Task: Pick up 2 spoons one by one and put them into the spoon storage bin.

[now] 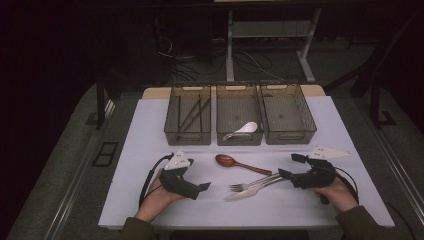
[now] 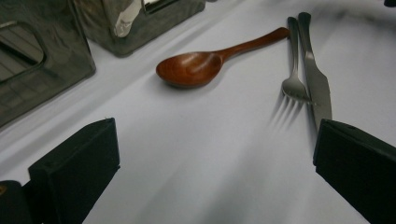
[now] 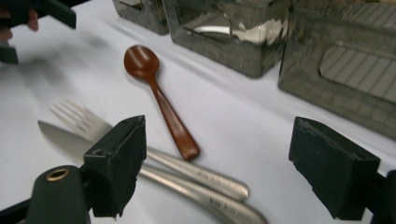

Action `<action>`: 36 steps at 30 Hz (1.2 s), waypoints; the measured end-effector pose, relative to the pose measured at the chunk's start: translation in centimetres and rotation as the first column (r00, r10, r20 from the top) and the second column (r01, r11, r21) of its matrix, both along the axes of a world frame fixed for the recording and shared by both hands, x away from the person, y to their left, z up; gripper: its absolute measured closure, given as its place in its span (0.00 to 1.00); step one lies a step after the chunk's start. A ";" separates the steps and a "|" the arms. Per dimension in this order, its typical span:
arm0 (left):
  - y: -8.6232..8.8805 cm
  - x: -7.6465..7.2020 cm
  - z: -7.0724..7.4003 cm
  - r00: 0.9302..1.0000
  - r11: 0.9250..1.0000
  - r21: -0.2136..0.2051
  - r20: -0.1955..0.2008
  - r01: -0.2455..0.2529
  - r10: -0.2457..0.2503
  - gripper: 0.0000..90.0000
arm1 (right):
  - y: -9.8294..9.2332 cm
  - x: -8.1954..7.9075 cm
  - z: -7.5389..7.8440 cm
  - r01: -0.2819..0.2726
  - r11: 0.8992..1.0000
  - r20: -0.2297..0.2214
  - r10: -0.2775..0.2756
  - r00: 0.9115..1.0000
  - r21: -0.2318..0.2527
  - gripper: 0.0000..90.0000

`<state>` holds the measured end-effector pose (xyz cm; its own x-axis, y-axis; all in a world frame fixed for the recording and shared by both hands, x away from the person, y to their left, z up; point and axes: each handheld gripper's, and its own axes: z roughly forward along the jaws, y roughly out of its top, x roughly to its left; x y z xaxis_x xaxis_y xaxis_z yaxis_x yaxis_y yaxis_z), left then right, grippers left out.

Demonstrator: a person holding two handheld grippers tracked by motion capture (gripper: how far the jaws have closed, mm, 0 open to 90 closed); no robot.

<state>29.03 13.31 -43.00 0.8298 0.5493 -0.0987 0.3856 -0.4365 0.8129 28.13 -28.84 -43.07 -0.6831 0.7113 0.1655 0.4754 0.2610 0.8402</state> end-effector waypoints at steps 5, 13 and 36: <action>-0.9 1.1 0.5 1.000 1.000 -0.006 0.009 0.005 -0.005 0.04 | -0.6 -1.0 -0.4 -0.006 1.000 -0.008 0.006 1.000 -0.015 0.20; -3.1 3.2 1.1 0.999 0.999 0.004 -0.004 0.040 -0.040 0.19 | -0.9 -2.4 -0.9 -0.028 0.999 -0.030 0.027 0.999 -0.045 0.20; -7.3 8.4 -1.8 0.992 0.983 0.148 -0.073 0.108 -0.098 0.34 | -0.9 -2.6 -1.0 -0.046 0.998 -0.037 0.044 0.998 -0.053 0.20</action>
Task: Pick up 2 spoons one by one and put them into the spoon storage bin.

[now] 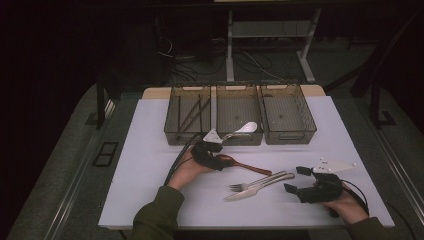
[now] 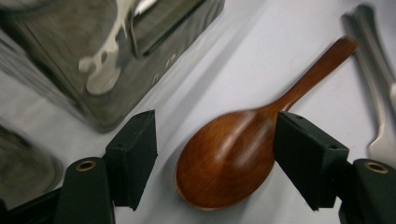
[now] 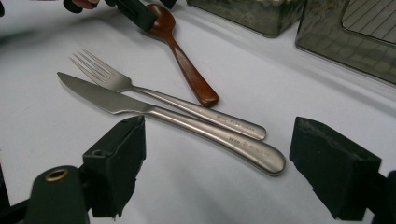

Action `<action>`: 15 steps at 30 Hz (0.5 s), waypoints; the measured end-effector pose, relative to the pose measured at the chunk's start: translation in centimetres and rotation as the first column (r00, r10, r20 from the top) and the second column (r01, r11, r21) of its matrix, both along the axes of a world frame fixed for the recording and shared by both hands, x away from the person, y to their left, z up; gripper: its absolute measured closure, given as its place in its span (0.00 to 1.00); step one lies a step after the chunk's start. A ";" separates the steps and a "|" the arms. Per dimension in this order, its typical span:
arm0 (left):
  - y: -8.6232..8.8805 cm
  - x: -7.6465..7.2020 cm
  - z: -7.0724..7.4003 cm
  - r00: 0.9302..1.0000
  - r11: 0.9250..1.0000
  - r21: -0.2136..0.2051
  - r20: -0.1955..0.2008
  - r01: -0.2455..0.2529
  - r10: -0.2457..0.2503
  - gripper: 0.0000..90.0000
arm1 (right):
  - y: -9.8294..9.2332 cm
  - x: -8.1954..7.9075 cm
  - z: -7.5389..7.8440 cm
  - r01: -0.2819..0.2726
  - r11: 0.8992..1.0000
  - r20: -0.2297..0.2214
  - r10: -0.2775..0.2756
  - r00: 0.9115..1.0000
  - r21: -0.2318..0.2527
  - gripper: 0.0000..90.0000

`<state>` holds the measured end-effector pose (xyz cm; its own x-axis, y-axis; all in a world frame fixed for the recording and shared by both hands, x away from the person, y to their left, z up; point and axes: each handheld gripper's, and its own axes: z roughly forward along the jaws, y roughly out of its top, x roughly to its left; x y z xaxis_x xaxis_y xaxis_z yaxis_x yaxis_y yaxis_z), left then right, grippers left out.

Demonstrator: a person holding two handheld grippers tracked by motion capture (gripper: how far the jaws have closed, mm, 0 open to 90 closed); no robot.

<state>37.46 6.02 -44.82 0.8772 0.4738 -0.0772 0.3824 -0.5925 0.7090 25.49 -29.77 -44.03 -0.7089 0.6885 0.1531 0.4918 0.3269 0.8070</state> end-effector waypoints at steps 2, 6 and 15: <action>-0.1 -0.1 -0.2 1.000 1.000 0.010 -0.010 0.002 -0.002 0.36 | 0.0 0.0 0.0 -0.001 1.000 0.001 0.001 1.000 0.000 0.20; 0.0 -0.3 -0.1 0.999 1.000 0.009 -0.016 0.029 -0.029 0.46 | 0.0 0.0 0.0 -0.002 1.000 0.002 0.002 1.000 -0.002 0.20; 0.7 -0.7 0.4 0.997 0.997 0.020 0.007 0.078 -0.078 0.71 | 0.0 -0.1 0.0 0.000 1.000 0.003 0.000 1.000 -0.002 0.20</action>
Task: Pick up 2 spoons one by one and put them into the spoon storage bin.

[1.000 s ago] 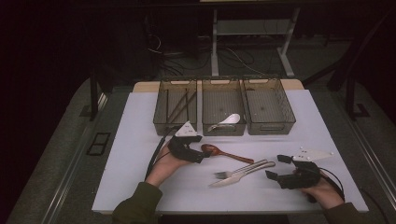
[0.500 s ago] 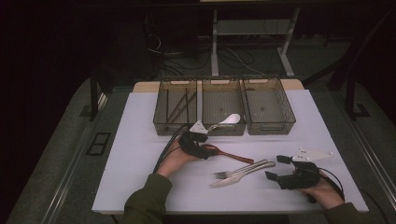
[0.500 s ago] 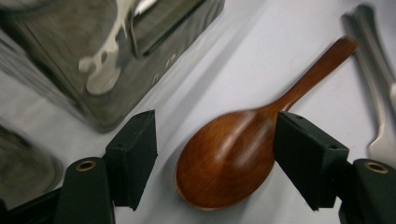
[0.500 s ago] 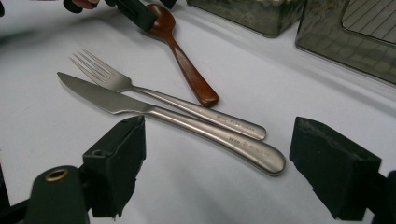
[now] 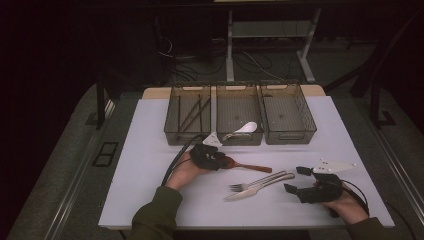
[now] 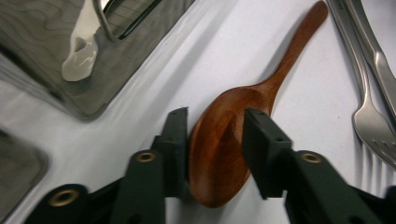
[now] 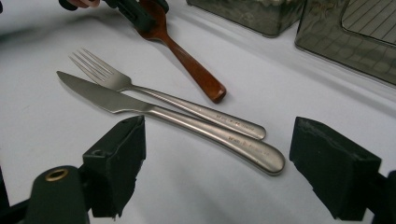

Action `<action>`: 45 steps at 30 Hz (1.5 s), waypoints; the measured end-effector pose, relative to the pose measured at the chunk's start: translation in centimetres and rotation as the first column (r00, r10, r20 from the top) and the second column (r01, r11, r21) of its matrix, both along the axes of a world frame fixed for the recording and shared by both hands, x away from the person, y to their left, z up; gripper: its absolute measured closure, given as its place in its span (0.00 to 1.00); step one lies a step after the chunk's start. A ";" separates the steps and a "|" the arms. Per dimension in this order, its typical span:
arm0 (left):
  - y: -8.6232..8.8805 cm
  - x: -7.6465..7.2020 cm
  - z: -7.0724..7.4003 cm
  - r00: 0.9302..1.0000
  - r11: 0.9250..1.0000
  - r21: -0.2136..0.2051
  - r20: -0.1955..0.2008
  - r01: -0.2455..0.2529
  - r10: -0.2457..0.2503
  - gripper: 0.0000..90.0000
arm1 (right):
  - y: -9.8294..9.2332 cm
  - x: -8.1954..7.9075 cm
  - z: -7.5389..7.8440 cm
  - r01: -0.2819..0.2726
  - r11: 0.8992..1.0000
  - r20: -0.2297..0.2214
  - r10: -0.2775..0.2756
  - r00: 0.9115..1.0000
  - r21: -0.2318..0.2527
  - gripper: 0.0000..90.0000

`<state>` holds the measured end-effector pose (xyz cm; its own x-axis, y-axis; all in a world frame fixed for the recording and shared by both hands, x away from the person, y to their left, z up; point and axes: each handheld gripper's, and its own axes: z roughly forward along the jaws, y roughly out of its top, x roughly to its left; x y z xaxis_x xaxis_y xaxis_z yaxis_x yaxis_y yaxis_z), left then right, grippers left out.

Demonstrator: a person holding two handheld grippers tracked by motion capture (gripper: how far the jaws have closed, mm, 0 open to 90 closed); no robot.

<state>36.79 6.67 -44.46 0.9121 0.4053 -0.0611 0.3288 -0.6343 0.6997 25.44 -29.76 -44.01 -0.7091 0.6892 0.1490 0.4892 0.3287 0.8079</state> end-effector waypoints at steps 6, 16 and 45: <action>0.5 -0.3 0.5 0.999 0.999 -0.025 0.005 0.033 -0.033 0.86 | 0.0 0.0 0.0 -0.001 1.000 0.001 0.001 1.000 -0.001 0.20; 0.9 -0.6 1.5 0.999 0.996 -0.080 0.027 0.037 -0.035 0.92 | 0.0 0.0 0.1 -0.004 1.000 0.005 0.004 1.000 -0.003 0.20; 1.5 2.8 8.2 0.961 0.974 -0.132 0.180 -0.187 0.209 0.92 | 0.0 0.0 0.1 -0.006 1.000 0.005 0.006 1.000 -0.001 0.20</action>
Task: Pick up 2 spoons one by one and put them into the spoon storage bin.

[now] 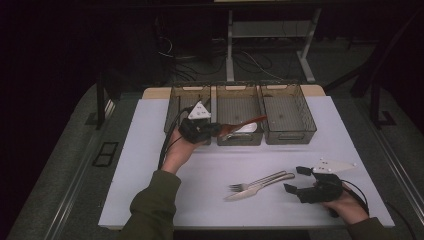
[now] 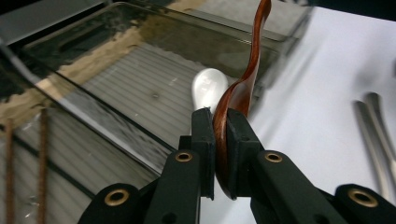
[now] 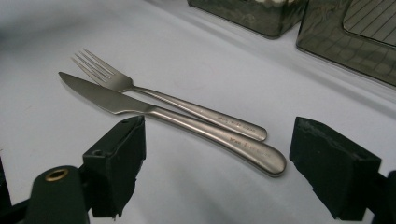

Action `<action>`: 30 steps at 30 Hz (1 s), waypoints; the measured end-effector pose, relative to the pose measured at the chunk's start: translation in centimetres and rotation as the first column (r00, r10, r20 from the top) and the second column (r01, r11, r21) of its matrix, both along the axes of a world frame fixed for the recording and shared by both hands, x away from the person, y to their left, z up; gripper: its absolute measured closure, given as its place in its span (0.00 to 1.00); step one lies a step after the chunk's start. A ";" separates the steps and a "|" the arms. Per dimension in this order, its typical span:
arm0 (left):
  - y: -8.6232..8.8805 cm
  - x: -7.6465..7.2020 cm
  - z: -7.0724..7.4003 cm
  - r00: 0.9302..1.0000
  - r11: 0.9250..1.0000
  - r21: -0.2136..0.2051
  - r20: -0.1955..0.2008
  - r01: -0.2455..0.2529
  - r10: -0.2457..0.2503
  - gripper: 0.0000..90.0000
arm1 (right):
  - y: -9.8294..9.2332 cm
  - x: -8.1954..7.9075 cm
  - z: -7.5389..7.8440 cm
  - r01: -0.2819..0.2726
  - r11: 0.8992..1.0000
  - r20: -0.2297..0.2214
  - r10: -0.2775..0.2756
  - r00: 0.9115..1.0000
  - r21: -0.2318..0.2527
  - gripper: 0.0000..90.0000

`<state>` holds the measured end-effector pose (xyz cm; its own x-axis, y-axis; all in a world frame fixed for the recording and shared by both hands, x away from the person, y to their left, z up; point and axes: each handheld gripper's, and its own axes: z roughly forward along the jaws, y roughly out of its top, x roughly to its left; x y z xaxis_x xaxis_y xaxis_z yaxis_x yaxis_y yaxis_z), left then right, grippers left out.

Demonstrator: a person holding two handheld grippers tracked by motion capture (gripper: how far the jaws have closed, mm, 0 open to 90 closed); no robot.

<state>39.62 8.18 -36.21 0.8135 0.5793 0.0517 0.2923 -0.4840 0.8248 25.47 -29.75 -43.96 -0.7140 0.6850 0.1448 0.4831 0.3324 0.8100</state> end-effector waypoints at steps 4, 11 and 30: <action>-0.6 1.3 0.2 0.999 0.998 0.014 0.002 -0.054 0.054 0.92 | 0.0 0.0 0.0 0.001 1.000 -0.002 -0.001 1.000 0.003 0.20; -2.5 3.1 0.2 0.988 0.987 0.031 0.004 -0.156 0.156 0.92 | -0.1 0.0 0.1 0.001 1.000 -0.001 -0.001 1.000 0.005 0.20; -4.0 4.3 -1.3 0.966 0.966 0.046 -0.037 -0.253 0.254 0.69 | -0.2 -0.1 0.2 -0.002 1.000 0.004 0.002 1.000 0.013 0.20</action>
